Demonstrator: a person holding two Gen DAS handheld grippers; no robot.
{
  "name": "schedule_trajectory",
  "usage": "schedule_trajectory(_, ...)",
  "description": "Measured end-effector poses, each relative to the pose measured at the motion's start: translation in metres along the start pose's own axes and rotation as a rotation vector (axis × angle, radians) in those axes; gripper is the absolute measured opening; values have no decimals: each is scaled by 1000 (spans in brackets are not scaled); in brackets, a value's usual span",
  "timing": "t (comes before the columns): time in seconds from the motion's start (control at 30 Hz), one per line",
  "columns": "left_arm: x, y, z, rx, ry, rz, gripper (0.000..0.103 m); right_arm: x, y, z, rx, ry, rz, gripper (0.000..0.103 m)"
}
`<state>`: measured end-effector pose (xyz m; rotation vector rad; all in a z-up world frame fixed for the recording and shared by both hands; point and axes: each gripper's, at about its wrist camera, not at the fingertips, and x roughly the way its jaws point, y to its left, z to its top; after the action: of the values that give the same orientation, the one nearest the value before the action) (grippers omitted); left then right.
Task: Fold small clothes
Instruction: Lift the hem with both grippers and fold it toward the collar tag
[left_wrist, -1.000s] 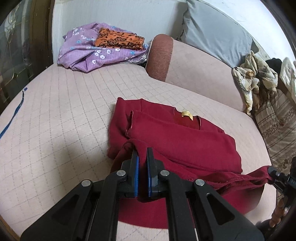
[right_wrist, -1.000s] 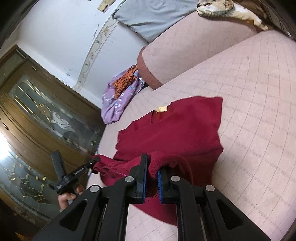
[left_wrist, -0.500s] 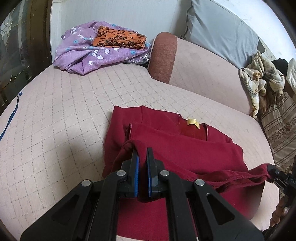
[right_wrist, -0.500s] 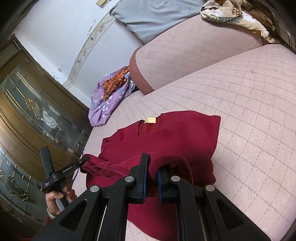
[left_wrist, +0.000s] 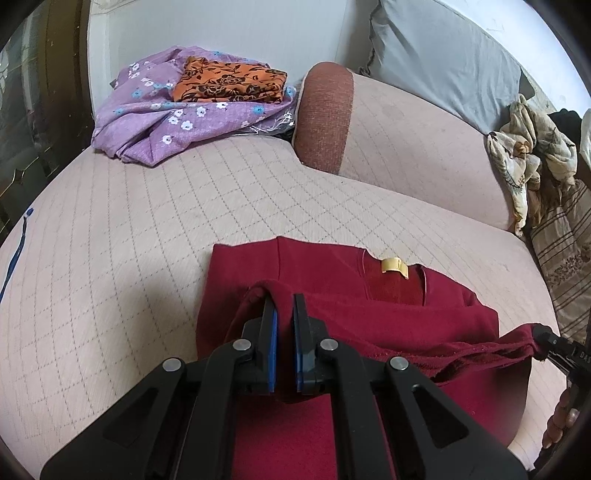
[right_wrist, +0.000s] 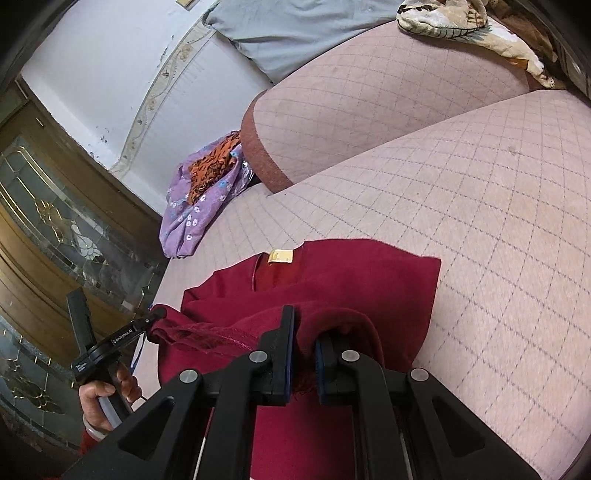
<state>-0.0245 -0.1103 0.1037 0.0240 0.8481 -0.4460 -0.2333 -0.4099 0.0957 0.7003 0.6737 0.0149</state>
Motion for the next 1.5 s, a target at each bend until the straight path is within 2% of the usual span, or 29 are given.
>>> schedule_trajectory(0.23, 14, -6, 17, -4, -7, -8, 5, 9, -6, 11, 9, -14, -11, 8)
schedule_trajectory(0.73, 39, -6, 27, -6, 11, -3, 5, 34, -20, 32, 32, -8, -33, 8)
schedule_trajectory(1.1, 65, -5, 25, 4, 53, 22, 6, 64, -40, 38, 56, 52, -67, 8)
schedule_trajectory(1.3, 79, -3, 23, -6, 102, 21, 12, 82, -55, 44, 150, 87, -50, 13)
schedule_trajectory(1.4, 76, 0, 25, -27, 119, 5, 20, 79, -54, 48, 161, 75, -41, 15)
schedule_trajectory(1.43, 74, 1, 26, -32, 113, 0, 30, 77, -53, 49, 172, 66, -29, 18)
schedule_trajectory(1.47, 71, 1, 27, -34, 96, 12, 55, 72, -53, 49, 186, 53, -12, 23)
schedule_trajectory(1.5, 67, 3, 28, -37, 70, 31, 64, 67, -53, 49, 191, 40, 1, 25)
